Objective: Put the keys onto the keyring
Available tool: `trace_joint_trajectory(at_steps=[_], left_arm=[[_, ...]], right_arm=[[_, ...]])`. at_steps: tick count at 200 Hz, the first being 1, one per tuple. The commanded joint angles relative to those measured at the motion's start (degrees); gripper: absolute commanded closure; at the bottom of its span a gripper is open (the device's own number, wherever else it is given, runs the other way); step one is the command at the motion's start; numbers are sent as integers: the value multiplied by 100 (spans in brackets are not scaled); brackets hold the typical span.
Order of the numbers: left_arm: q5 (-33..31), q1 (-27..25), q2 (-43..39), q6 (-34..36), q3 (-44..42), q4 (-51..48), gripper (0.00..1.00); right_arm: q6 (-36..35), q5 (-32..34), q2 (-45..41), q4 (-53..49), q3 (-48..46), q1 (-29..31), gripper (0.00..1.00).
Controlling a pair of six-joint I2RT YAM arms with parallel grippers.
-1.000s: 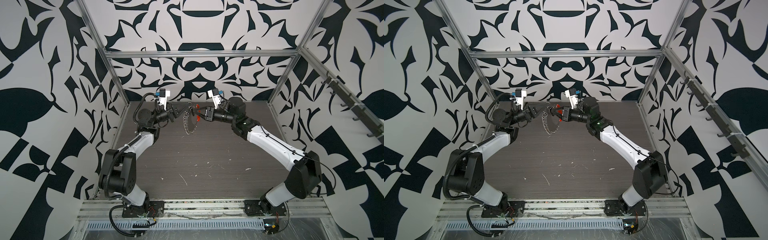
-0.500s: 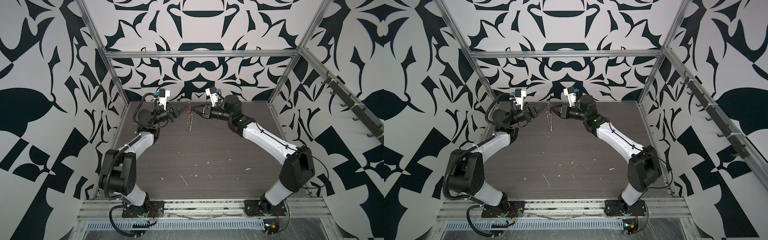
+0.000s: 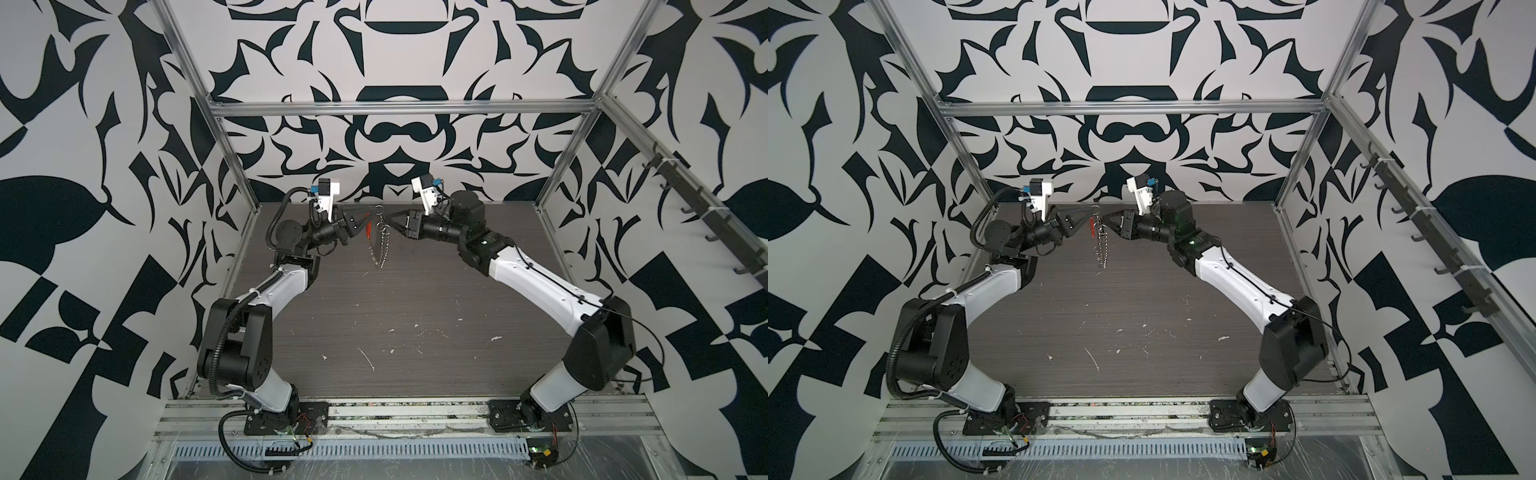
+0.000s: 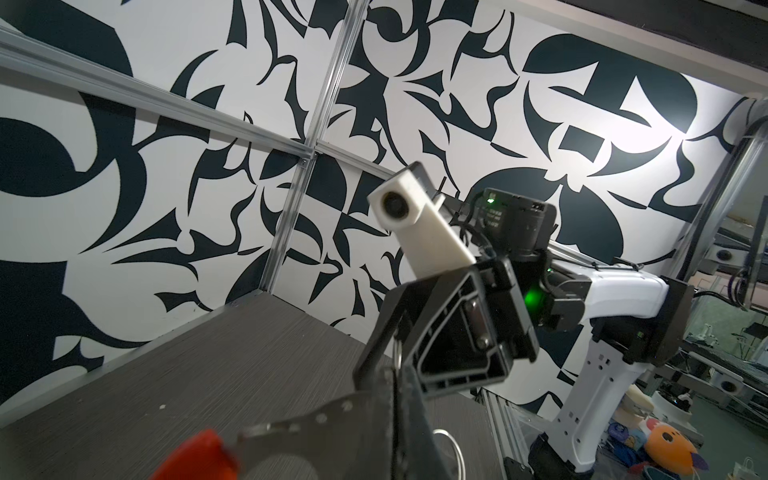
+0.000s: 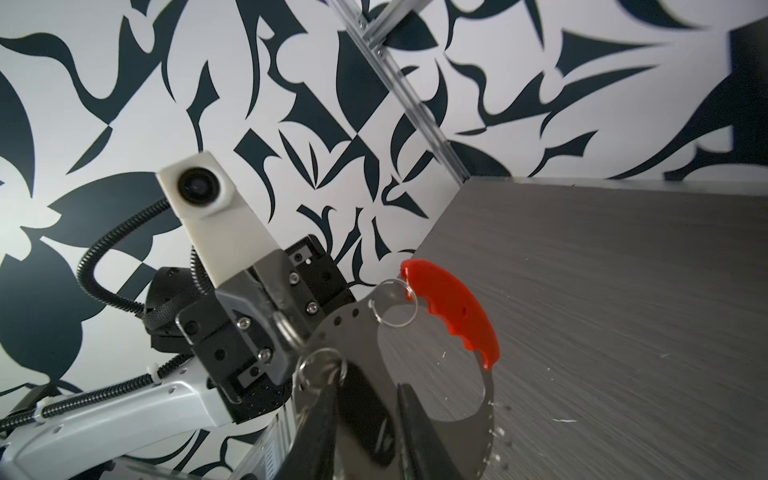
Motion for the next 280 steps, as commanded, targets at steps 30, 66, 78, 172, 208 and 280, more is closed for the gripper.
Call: trace_joint_trajectory(at_steps=[30, 66, 78, 172, 208, 280], left_arm=[[-103, -36, 11, -152, -37, 438, 100], [-76, -82, 16, -189, -6, 435, 100], [-54, -83, 17, -198, -7, 435, 100], [-11, -91, 92, -263, 77, 435, 100], [2, -96, 128, -290, 138, 435, 100], [22, -115, 156, -321, 179, 433, 100]], right_arm=[[-432, 30, -139, 109, 237, 16, 69], [-529, -88, 76, 107, 470, 137, 67], [-544, -114, 104, 141, 508, 166, 67], [-538, -264, 184, 340, 644, 237, 70], [-529, -326, 260, 337, 722, 247, 72], [-514, -396, 316, 344, 765, 273, 92]])
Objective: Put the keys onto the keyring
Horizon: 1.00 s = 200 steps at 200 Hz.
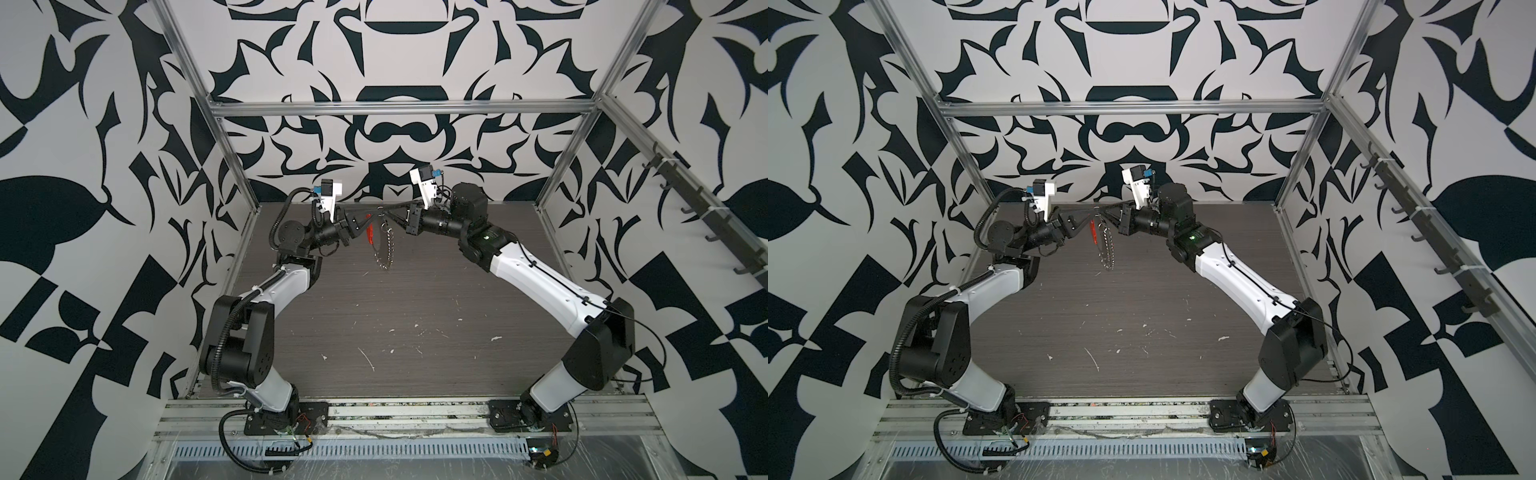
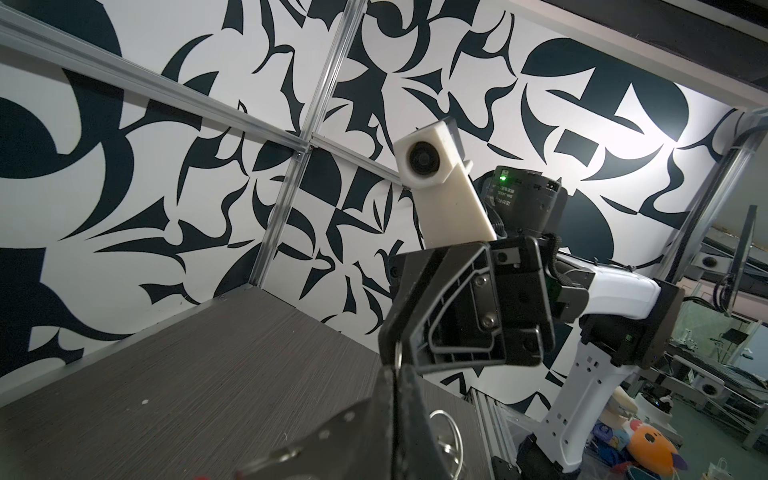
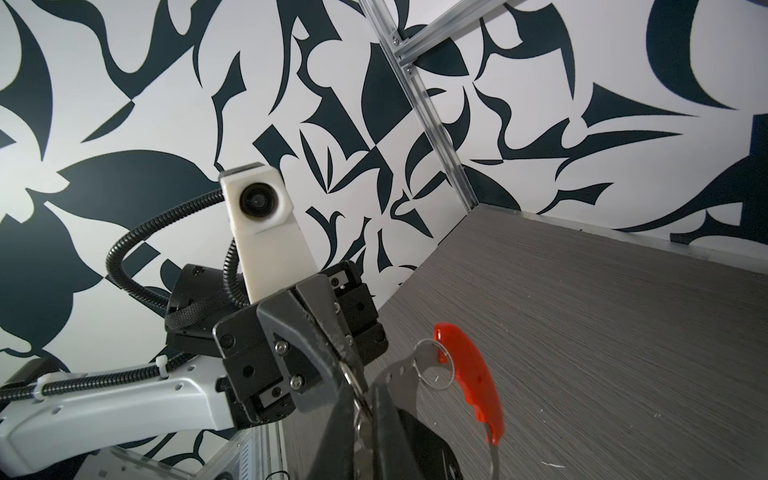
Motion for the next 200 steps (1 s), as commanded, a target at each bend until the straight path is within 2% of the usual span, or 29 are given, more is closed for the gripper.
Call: trace_joint_trajectory(at_steps=[1, 16, 33, 66, 88, 110, 149, 162, 179, 187, 200], left_arm=[[10, -29, 36, -87, 175, 315, 100], [15, -40, 50, -94, 179, 315, 100], [22, -52, 61, -108, 192, 315, 100], [21, -65, 63, -107, 197, 315, 100], [26, -70, 80, -118, 202, 315, 100], [22, -79, 98, -124, 199, 313, 100], [70, -75, 161, -124, 211, 299, 100], [133, -78, 183, -106, 214, 259, 93], [295, -72, 140, 68, 207, 103, 77], [401, -69, 89, 297, 190, -36, 72], [538, -61, -52, 891, 155, -590, 70]], right_arm=[[-9, -188, -66, 302, 275, 61, 92], [-5, -208, -46, 302, 293, 73, 91], [-3, -227, -32, 317, 316, 84, 86], [9, -245, 15, 321, 333, 96, 85], [26, -228, -5, 364, 293, 96, 89], [30, -221, -22, 376, 280, 100, 100], [-75, -219, 10, 244, 429, 96, 100], [-214, -220, 24, 32, 566, 96, 100], [-539, -170, 30, -450, 777, 98, 100], [-748, -86, 27, -727, 864, 96, 100], [-1104, 77, -10, -1140, 910, 96, 100]])
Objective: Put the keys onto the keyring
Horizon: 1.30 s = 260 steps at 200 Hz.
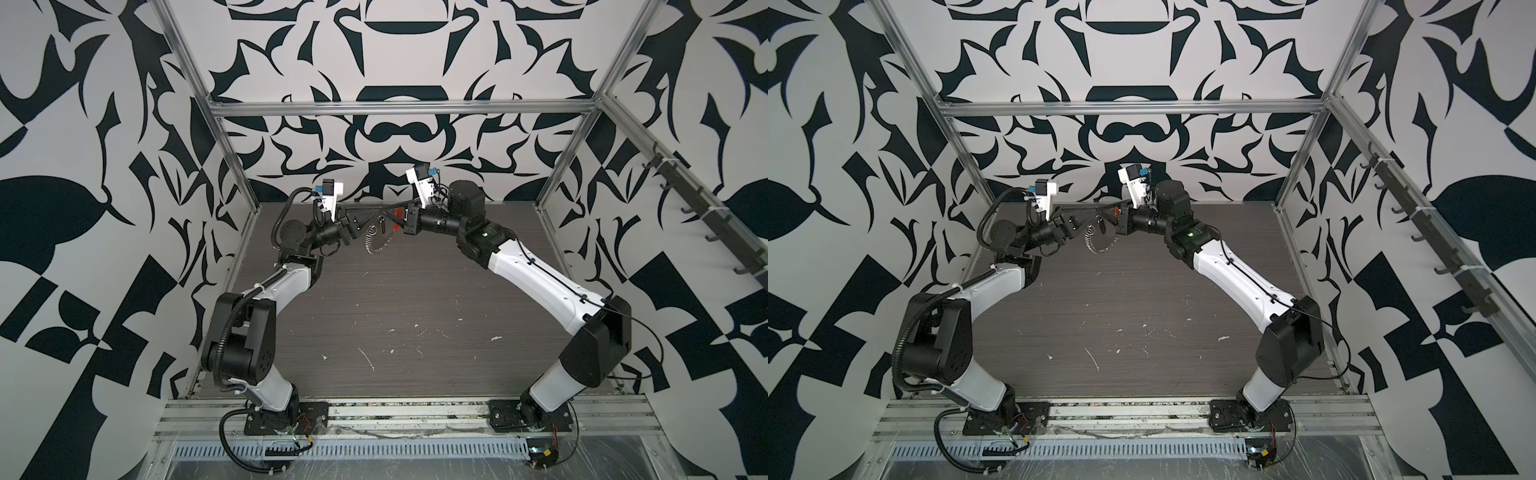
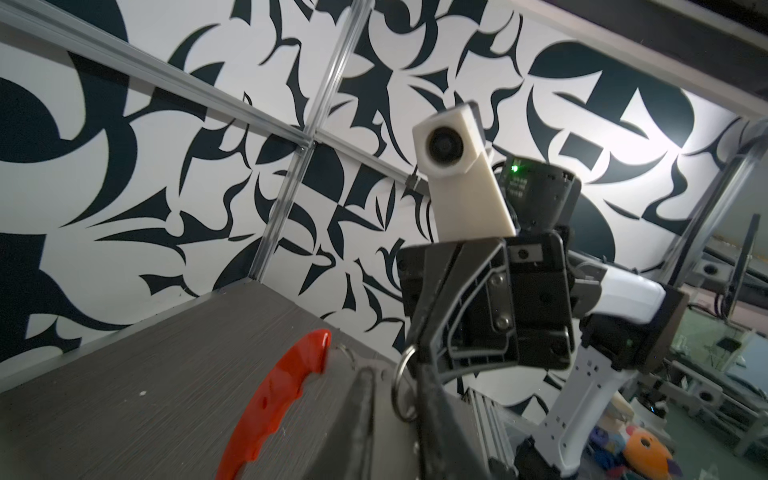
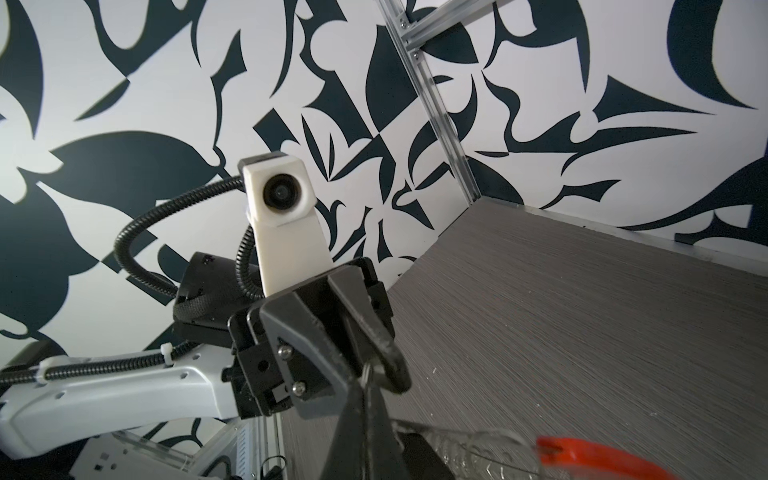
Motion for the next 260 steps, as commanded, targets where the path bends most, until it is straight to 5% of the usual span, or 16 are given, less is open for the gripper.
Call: trace_joint_trajectory(at_steps=[1, 18, 46, 59, 97, 151, 260], left_arm=[[469, -50, -188, 843, 117, -547, 70], [634, -41, -488, 2030, 228, -2083, 69], [455, -48, -933, 5405, 929, -6315, 71], [382, -54, -925, 6232, 1291, -7404, 77], [808, -50, -672, 7094, 1866, -8743, 82], [892, -50, -385, 7545, 2411, -9545, 75], [1177, -50, -257, 7615, 2619, -9665, 80]], right_arm=[[-682, 155, -169, -434, 422, 54, 100], [-1114, 328, -267, -739, 342, 54, 100], [-1786, 576, -373, -1180, 298, 54, 100], [-2055, 665, -382, -1296, 289, 54, 100], [-2432, 552, -462, -1361, 244, 59, 100], [-2444, 215, -518, -1438, 266, 54, 100], [-2226, -158, -309, -1464, 439, 125, 100]])
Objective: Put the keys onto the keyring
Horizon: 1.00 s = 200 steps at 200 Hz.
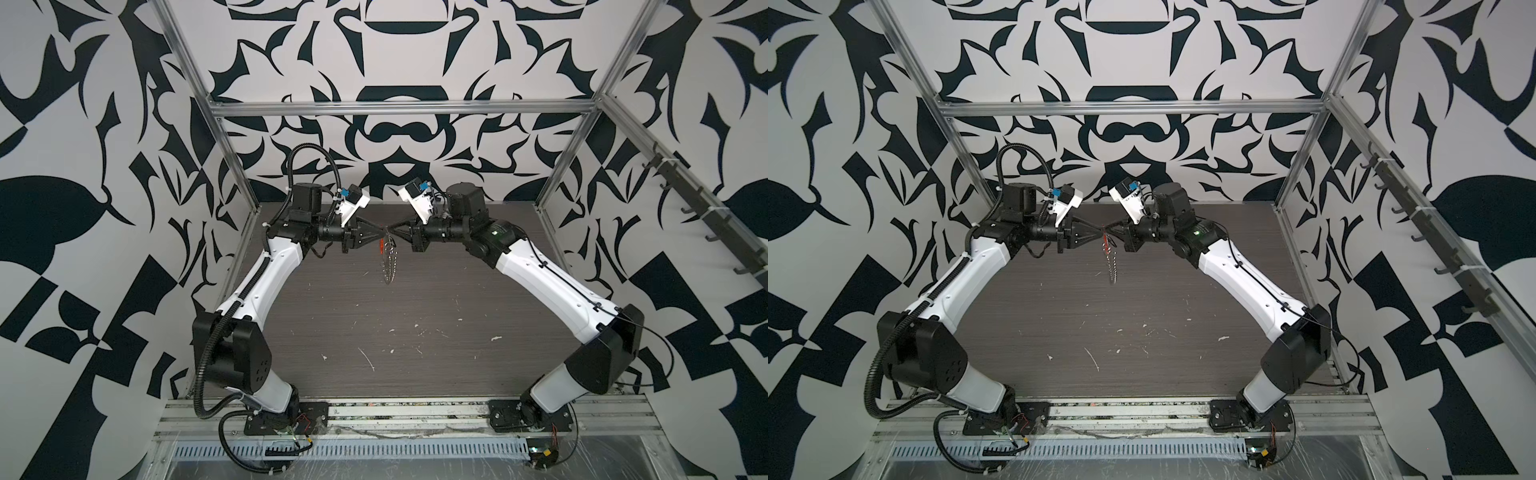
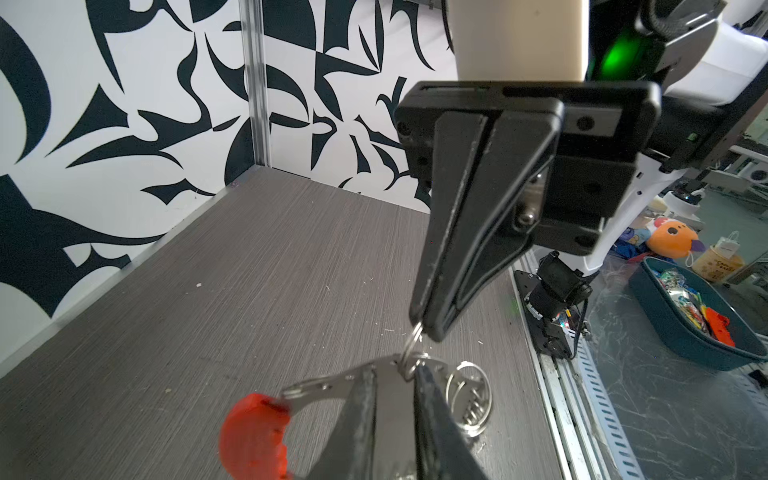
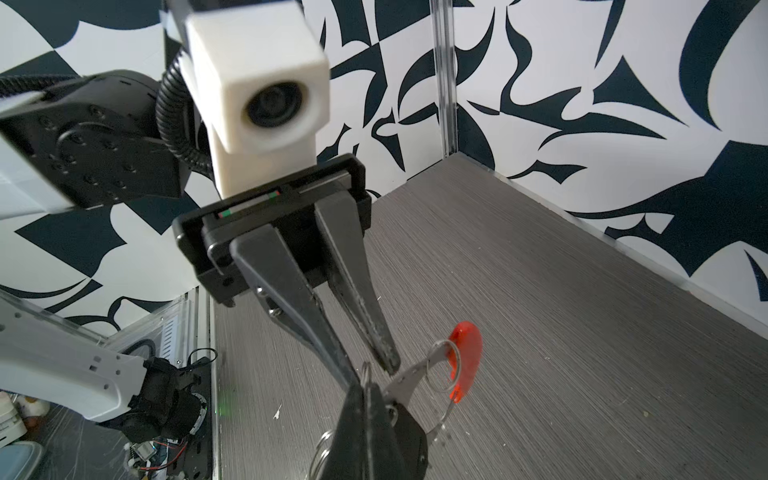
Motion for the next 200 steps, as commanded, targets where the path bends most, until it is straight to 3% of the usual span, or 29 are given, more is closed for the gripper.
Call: trace_joint_trajectory(at_steps=[1, 82, 114, 174, 200], left_arm=[[216, -11, 72, 144, 160, -210, 80], [306, -10, 104, 137, 199, -181, 86], [332, -6, 89, 142, 206, -144, 100], [509, -7, 75, 141, 158, -154, 100], [672, -11, 12, -112, 18, 182, 100]], right_arm=[[67, -207, -33, 253, 333, 59, 100], [75, -278, 129, 177, 458, 148, 100], [80, -307, 163, 136, 487, 156, 100], [100, -208, 173, 123, 449, 165, 100], [441, 118, 84, 473, 311, 164, 100]])
